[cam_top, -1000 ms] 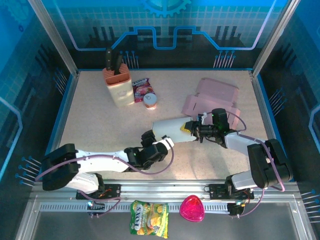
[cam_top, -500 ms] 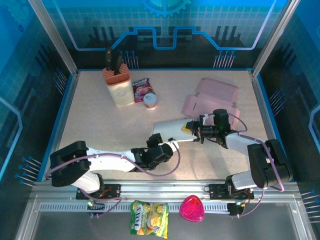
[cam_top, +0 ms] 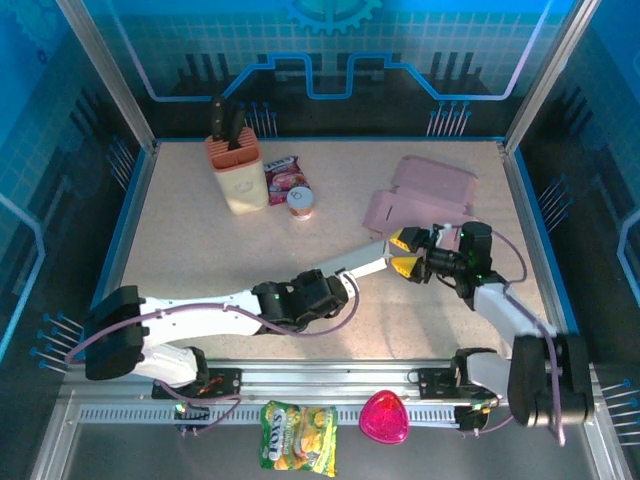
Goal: Fold the paper box
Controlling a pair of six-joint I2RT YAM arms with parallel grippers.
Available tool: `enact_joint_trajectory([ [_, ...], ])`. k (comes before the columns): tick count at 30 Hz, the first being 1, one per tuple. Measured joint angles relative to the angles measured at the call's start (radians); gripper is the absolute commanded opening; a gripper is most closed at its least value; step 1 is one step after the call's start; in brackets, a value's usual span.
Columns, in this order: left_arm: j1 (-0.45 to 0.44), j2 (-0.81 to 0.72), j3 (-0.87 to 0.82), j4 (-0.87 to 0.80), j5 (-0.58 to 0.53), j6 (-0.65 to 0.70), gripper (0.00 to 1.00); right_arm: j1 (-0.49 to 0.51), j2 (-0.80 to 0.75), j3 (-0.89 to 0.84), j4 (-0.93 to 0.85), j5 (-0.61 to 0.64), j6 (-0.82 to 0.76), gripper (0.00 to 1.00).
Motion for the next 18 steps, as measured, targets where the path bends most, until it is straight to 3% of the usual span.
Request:
enact_joint_trajectory([
  [6,0.044,-0.023,0.113,-0.245,0.173,-0.12,0.22,0.052,-0.346,0.039,-0.381,0.23,-0.148,0.7],
  [10,0.092,-0.019,0.15,-0.361,0.282,-0.167,0.22,0.248,-0.491,0.042,-0.527,0.418,-0.158,0.69],
  [18,0.176,0.057,0.201,-0.505,0.452,-0.187,0.23,0.648,-0.414,0.04,-0.531,0.727,-0.087,0.7],
])
